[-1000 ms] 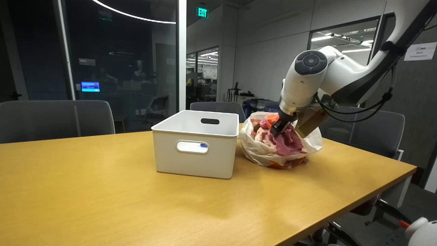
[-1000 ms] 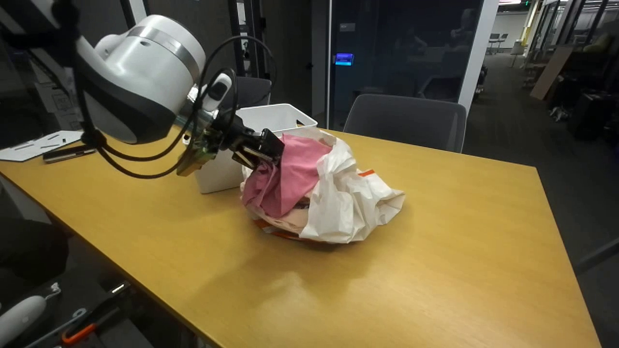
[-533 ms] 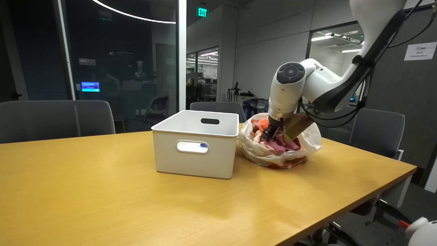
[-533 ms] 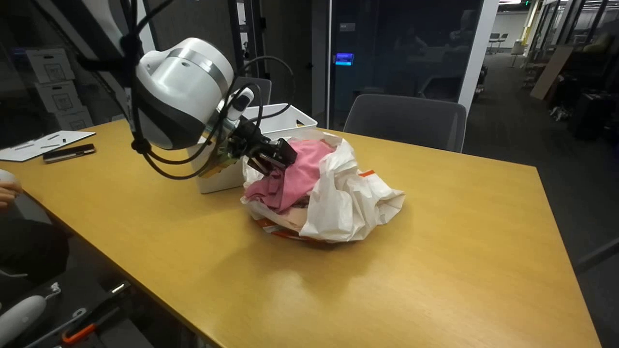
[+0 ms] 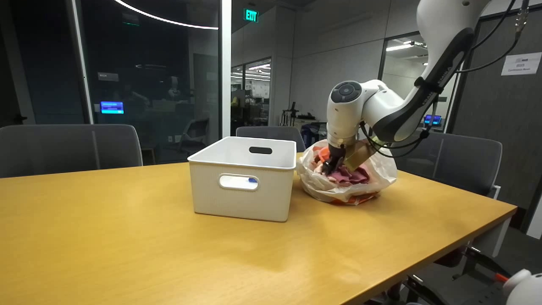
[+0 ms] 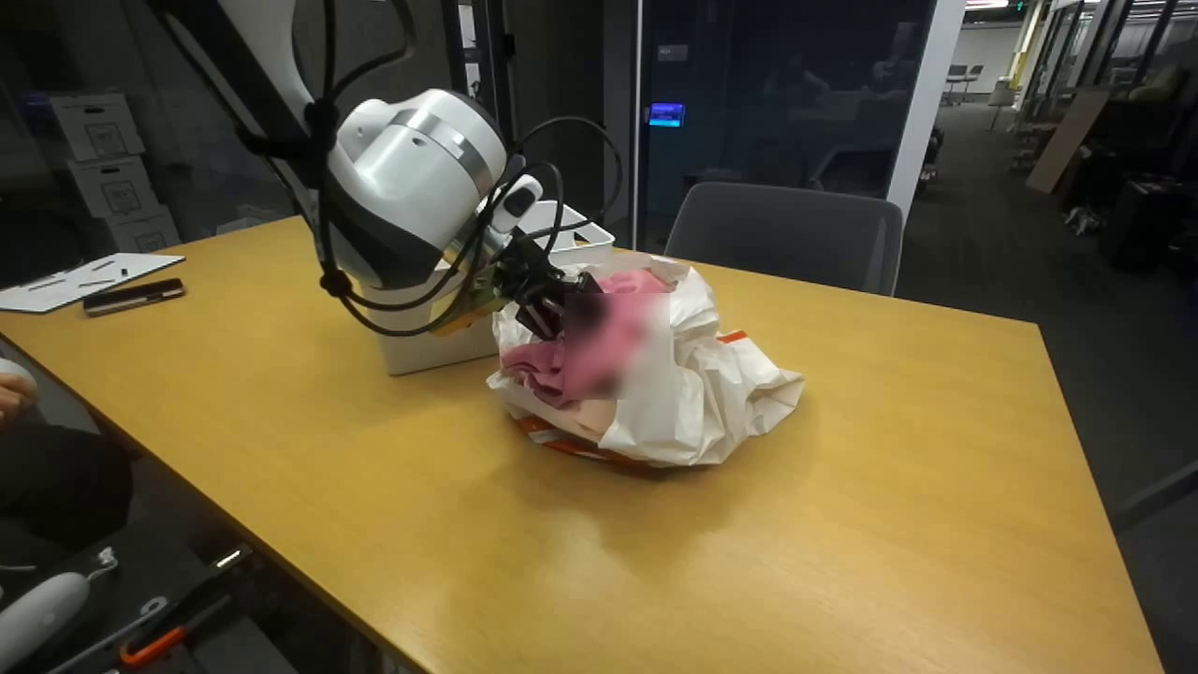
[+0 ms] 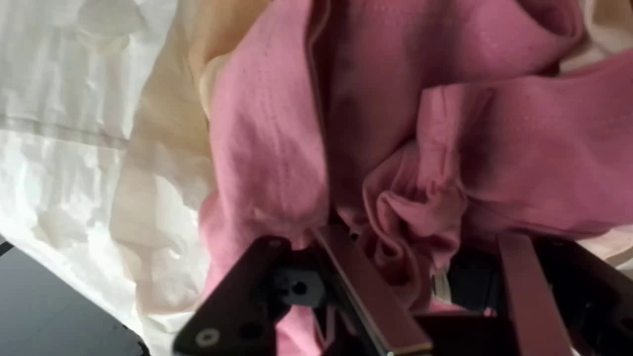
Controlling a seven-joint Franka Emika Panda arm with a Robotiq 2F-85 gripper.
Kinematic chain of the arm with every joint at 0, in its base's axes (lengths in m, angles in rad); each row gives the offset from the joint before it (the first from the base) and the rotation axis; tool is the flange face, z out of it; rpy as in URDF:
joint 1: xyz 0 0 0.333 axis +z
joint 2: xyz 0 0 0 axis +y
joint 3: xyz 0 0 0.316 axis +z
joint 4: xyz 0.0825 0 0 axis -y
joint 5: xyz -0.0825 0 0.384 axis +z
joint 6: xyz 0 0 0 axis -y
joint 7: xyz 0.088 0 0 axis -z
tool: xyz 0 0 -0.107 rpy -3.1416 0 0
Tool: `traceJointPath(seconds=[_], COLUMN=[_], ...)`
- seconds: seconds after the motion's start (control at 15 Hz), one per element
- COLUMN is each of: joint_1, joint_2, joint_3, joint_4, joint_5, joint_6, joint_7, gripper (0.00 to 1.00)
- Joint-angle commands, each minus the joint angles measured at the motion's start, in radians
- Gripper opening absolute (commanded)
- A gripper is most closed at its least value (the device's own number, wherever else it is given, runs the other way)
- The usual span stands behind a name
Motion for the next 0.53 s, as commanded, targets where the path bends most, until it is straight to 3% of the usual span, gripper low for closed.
traceJointPath(seconds=[0.0,0.47], joint_1=[0.012,-0.009], joint_2=[0.022,0.031], joint_3=[-0.029,-0.044], joint_4=[0.038,-0.005], joint_5=[0.001,-0.003], joint_6=[-0.039,0.025], joint_7=[-0.07,-0.093], gripper=[0.05,0.05])
